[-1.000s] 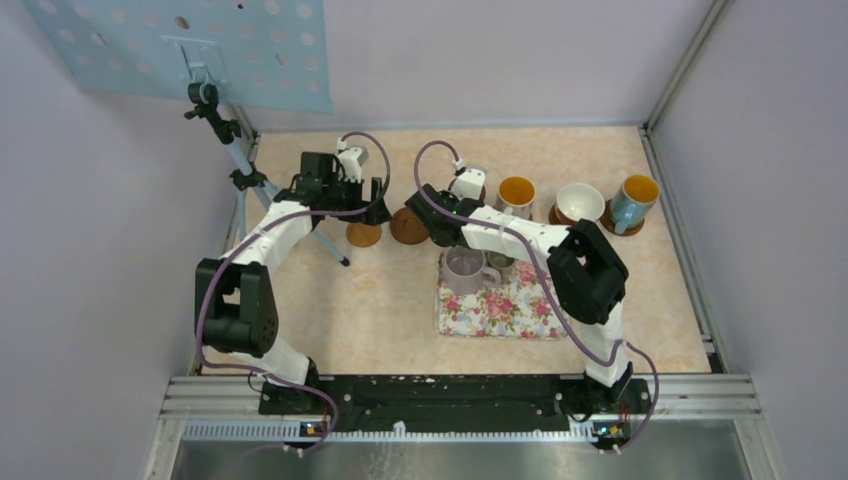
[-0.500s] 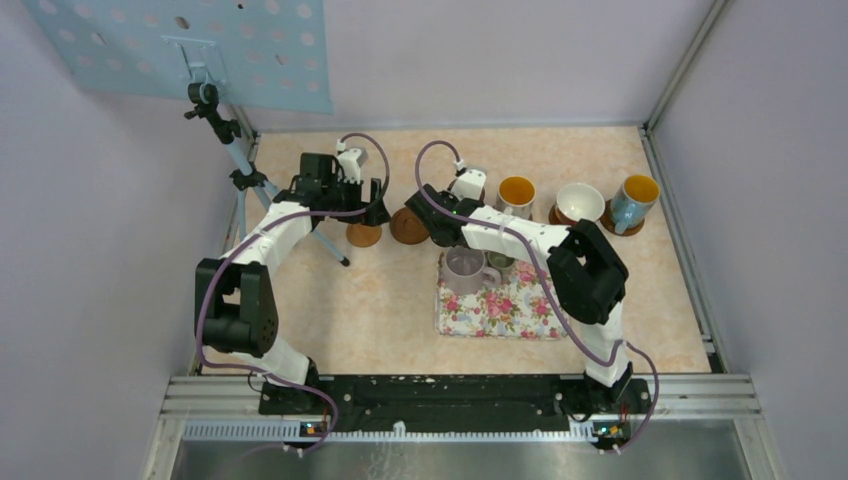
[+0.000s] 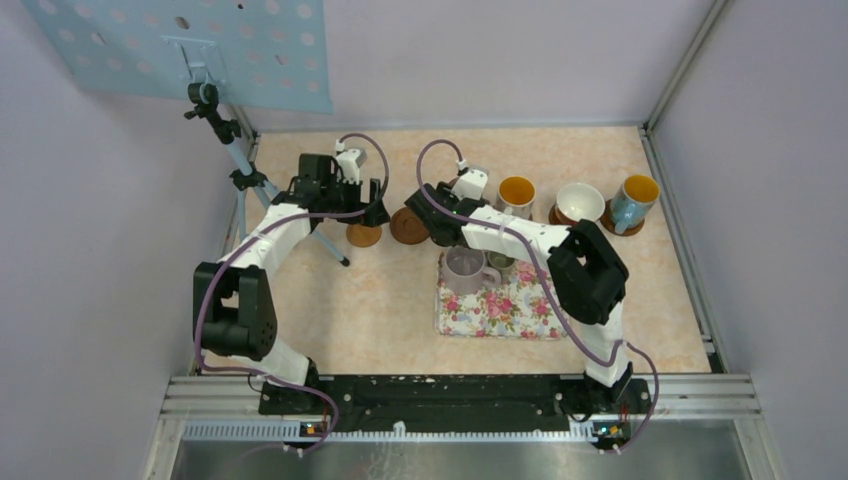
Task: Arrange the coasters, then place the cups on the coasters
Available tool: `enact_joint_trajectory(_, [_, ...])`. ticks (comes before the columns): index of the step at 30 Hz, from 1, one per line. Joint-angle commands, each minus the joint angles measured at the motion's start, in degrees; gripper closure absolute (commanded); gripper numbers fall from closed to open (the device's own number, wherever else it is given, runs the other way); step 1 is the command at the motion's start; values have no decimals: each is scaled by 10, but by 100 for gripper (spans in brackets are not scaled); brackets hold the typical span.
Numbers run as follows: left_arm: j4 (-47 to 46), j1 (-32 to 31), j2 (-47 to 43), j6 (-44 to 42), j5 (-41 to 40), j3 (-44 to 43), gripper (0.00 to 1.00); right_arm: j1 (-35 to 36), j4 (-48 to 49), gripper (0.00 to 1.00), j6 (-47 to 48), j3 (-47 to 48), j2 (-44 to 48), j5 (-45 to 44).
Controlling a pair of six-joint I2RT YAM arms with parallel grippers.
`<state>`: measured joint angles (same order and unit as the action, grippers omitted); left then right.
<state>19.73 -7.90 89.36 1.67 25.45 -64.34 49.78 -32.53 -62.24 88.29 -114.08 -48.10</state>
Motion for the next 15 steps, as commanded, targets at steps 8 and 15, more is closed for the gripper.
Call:
enact_joint_trajectory(8, [-19, 3, -23, 8, 5, 2, 1, 20, 23, 14, -14, -2, 54, 31])
enact_joint_trajectory(15, [-19, 3, -19, 9, 8, -1, 1, 23, 39, 12, -9, -1, 54, 44])
